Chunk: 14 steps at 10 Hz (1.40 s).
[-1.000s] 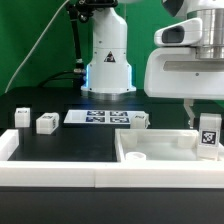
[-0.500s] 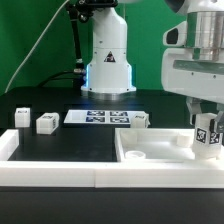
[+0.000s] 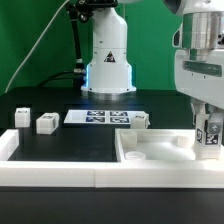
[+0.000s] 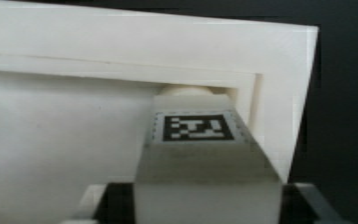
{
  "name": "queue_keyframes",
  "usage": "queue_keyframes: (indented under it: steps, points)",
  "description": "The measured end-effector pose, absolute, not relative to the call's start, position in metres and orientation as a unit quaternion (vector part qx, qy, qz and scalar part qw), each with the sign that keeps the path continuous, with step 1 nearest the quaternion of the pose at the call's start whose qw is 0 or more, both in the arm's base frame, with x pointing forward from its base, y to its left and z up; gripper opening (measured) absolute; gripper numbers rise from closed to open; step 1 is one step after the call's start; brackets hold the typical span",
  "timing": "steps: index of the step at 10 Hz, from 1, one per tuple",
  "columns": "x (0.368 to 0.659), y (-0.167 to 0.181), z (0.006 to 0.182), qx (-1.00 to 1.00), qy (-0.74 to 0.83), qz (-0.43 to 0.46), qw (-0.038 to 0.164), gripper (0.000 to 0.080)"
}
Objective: Assemble one leg
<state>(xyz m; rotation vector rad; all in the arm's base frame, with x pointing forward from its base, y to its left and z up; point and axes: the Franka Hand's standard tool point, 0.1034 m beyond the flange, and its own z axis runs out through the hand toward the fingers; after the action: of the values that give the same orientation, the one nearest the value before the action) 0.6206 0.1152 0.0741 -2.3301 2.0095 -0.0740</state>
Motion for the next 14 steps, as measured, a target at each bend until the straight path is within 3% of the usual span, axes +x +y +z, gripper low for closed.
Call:
queue_keyframes:
  steps: [1,2,3,4,11,13,14]
  points:
    - [0.6216,0.1164,0.0748,-0.769,0.638,-0.026,0.033,0.0495]
    - [0.6228,0.1162,0.0753,-0.806,0.59,-0.031,0.033,0.0495]
    - [0.6226,0.117,0.0752,-0.844,0.535,-0.034,0.03,0.0617]
    - [0.6219,0.1194,0.0748,-0.882,0.469,-0.037,0.024,0.0644]
    - [0.6215,0.1224,0.0753,-0.989,0.14,-0.045,-0.009,0.0649]
    - [0.622,0.1196,0.0753,-0.997,0.069,-0.045,-0.015,0.0649]
    - [0.6204,0.1188,0.0745,-0.994,0.105,-0.041,-0.013,0.0649]
